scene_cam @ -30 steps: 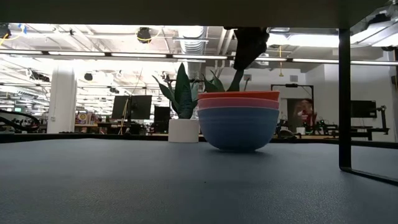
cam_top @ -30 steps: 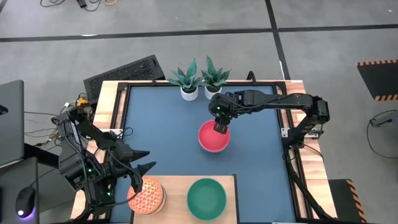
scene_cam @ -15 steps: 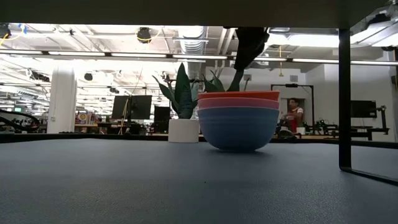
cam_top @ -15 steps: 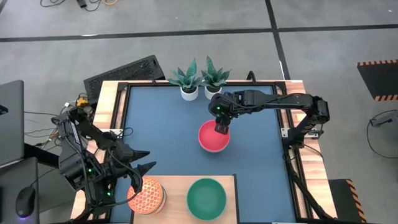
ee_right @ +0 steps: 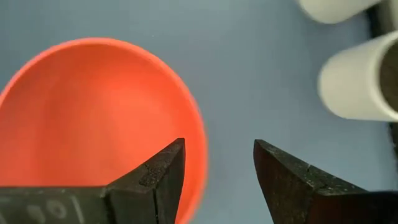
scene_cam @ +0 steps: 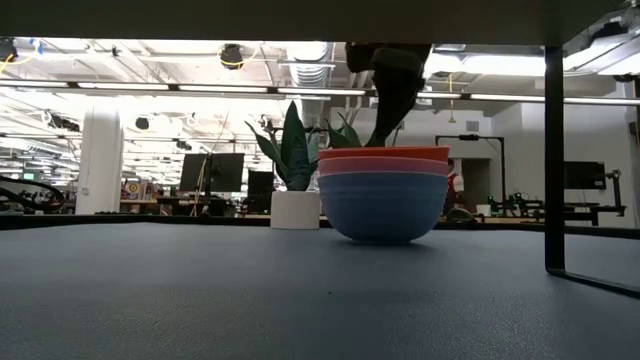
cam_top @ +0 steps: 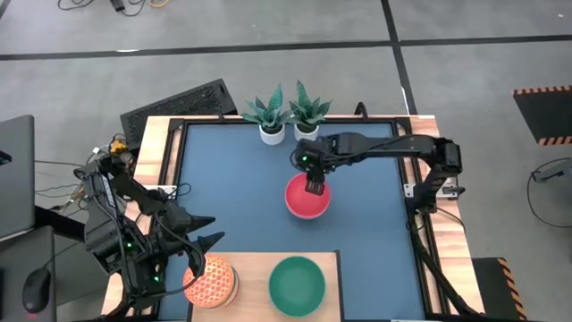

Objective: Place and stack bowls onto a shelf
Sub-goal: Stack the orange bowl on top of the green bowl on the shelf

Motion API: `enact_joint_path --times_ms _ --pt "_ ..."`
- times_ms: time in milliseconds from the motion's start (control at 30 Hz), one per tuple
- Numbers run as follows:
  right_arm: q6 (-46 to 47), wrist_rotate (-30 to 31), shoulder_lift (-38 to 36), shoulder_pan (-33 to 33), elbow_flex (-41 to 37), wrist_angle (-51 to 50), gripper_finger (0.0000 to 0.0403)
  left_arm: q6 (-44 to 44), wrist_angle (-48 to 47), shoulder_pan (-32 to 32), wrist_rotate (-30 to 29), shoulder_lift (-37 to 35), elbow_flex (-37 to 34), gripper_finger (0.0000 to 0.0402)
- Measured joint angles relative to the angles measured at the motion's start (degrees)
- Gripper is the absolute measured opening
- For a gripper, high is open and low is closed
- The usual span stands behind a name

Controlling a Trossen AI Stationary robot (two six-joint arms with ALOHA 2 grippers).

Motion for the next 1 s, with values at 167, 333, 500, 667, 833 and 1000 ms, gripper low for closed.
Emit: enact_joint_path --times_ms 167,333,500,667,833,1000 --pt "-0.3 0.0 3.3 0.0 0.1 0.1 0.0215 0.0 0.0 0.0 0.1 0.0 0.0 0.0215" --pt "-0.4 0.0 4.6 -0.1 0.1 0.3 0.0213 0.0 0.0 0.0 0.7 0.0 0.0 0.0215" --pt "0.1 -0.1 5.3 -0.1 0.1 -0.1 0.018 0.0 0.0 0.0 0.8 0.0 0.0 0.0215" --pt "1.0 -0.1 5.2 -0.1 0.1 -1.2 0.0086 0.3 0.0 0.0 0.9 0.0 0.0 0.0215" --pt "3.7 -0.3 4.7 -0.5 0.1 -2.5 0.0027 1.0 0.0 0.0 0.9 0.0 0.0 0.0215" --pt "7.1 -0.7 2.2 -0.6 0.1 -3.2 0.0027 1.0 0.0 0.0 0.9 0.0 0.0 0.0215"
